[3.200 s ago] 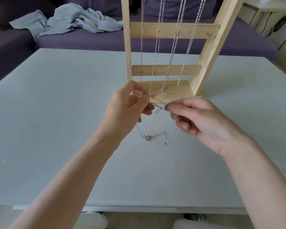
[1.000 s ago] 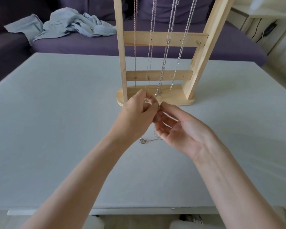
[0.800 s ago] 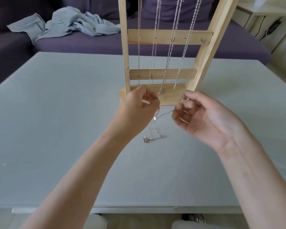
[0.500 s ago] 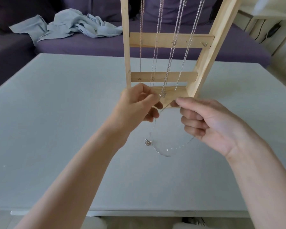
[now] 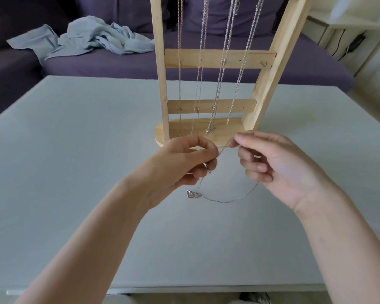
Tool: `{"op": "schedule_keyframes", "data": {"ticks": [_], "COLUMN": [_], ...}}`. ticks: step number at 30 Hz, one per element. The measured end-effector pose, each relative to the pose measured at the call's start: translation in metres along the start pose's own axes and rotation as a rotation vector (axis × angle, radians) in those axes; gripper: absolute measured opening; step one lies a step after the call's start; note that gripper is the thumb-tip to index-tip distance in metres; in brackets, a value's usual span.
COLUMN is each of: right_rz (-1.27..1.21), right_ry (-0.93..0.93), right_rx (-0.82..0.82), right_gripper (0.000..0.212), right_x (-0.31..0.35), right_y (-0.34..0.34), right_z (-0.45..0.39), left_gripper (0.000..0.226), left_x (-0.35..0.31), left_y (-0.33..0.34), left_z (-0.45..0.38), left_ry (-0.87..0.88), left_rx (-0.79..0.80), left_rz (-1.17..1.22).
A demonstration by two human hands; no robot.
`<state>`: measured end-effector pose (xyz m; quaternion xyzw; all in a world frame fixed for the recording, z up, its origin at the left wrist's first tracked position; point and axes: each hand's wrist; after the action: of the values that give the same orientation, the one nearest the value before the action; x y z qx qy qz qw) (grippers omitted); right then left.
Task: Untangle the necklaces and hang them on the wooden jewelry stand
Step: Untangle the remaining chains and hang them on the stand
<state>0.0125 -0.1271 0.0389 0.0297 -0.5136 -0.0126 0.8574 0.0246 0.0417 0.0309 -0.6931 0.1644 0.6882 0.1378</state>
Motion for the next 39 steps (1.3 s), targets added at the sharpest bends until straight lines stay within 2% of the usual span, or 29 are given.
{"op": "schedule_keyframes", "data": {"ticks": [6,9,10,13,14,17,20,26,31,35,39], "right_rz": [0.017,0.035,0.056,0.142,0.204,0.427,0.475,0.501,0.519,0.520,0.488], "right_ry": [0.003,0.016,0.029,0.058,0.049,-0.021,-0.120,-0.199,-0.250,-0.222,-0.188], "right_rx": [-0.098,-0.014,0.044,0.180,0.196,0.076,-0.072,-0.201,-0.229,-0.196,-0.097], "right_gripper": [0.018,0.010,0.012,0.043,0.045,0.025,0.003,0.008,0.010,0.011,0.018], "right_x": [-0.004,-0.003,-0.004,-0.006,-0.007,-0.008,-0.008,-0.010,-0.010,-0.010,-0.012], "right_y": [-0.009,-0.015,-0.016,-0.012,-0.009,0.000,0.003,0.004,0.001,0.000,0.005], "right_z": [-0.003,-0.002,-0.002,0.000,0.000,0.000,-0.003,-0.007,-0.007,-0.007,-0.007], "left_gripper": [0.013,0.011,0.011,0.010,0.009,0.008,0.009,0.008,0.005,0.005,0.007], "left_x": [0.000,-0.002,-0.002,-0.001,-0.001,0.002,0.005,0.006,0.005,0.006,0.007], "left_y": [-0.002,-0.005,-0.005,-0.004,-0.003,-0.001,0.000,0.001,0.000,0.000,0.000], "left_z": [-0.001,-0.001,-0.001,-0.001,-0.001,-0.003,-0.003,-0.003,-0.003,-0.004,-0.005], "left_ry": [-0.007,0.001,0.006,0.007,0.007,-0.004,-0.032,-0.045,-0.045,-0.016,0.029], "left_rx": [-0.036,-0.032,-0.033,-0.023,-0.019,-0.044,-0.059,-0.049,-0.036,-0.045,-0.089], "left_rz": [0.025,0.010,0.000,-0.065,-0.081,-0.137,-0.191,-0.172,-0.182,-0.186,-0.158]}}
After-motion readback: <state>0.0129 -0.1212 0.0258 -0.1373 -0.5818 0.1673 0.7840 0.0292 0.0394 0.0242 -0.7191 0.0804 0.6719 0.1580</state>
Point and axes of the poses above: each hand's wrist, its own z-axis away from the middle knuckle, its own y-axis out of the palm, x = y × z, and after that the axes turned 15 degrees about y, right-handed
